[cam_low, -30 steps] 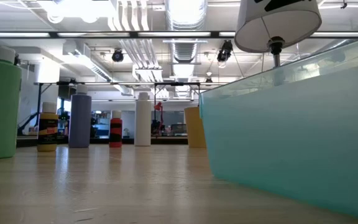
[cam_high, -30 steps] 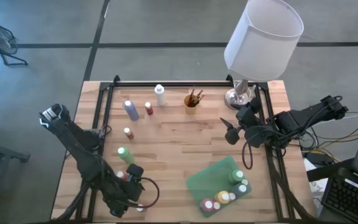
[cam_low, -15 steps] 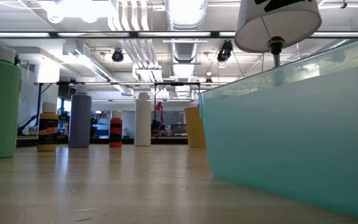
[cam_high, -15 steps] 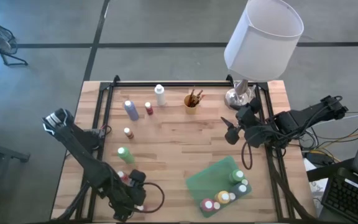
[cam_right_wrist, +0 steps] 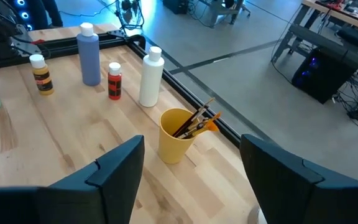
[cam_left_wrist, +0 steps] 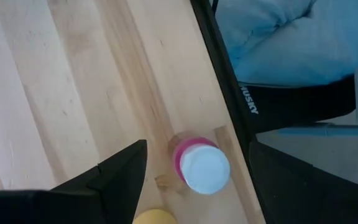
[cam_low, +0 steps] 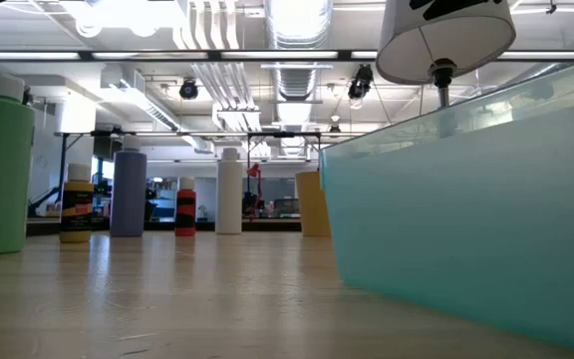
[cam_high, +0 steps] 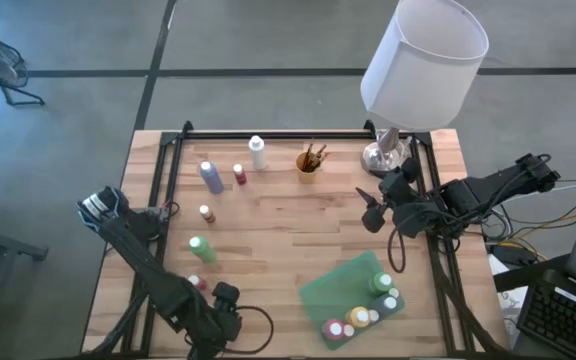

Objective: Pick & Place Paint Supplies
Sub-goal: Put the pink paint bottle into the green bin

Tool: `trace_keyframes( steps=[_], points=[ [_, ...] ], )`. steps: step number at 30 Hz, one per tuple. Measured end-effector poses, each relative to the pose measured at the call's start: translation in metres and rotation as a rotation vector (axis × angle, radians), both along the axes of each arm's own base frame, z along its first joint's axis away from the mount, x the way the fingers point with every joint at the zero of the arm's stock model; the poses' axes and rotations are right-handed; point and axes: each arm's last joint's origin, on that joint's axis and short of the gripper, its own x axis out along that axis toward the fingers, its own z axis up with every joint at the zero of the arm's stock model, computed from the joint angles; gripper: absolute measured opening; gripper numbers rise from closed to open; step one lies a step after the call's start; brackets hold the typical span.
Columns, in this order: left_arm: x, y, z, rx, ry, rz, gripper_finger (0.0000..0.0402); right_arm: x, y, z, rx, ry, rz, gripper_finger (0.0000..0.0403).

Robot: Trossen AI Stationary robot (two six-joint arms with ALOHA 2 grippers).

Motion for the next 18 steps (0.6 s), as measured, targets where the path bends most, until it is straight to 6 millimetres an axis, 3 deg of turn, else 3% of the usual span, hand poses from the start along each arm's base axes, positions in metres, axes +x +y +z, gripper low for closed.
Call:
trace_keyframes(
  steps=[8, 18],
  points=[
    [0.0001, -0.0002, -0.0013, 0.012, 0.026, 0.019, 0.0287, 0.0001, 0.0001, -0.0005, 0.006, -0.001, 0.001, 0.0255],
    [0.0005, -0.0005, -0.0049, 0.02, 0.037, 0.025, 0.0284, 0.0001, 0.0002, -0.0005, 0.007, -0.001, 0.002, 0.0287]
  ],
)
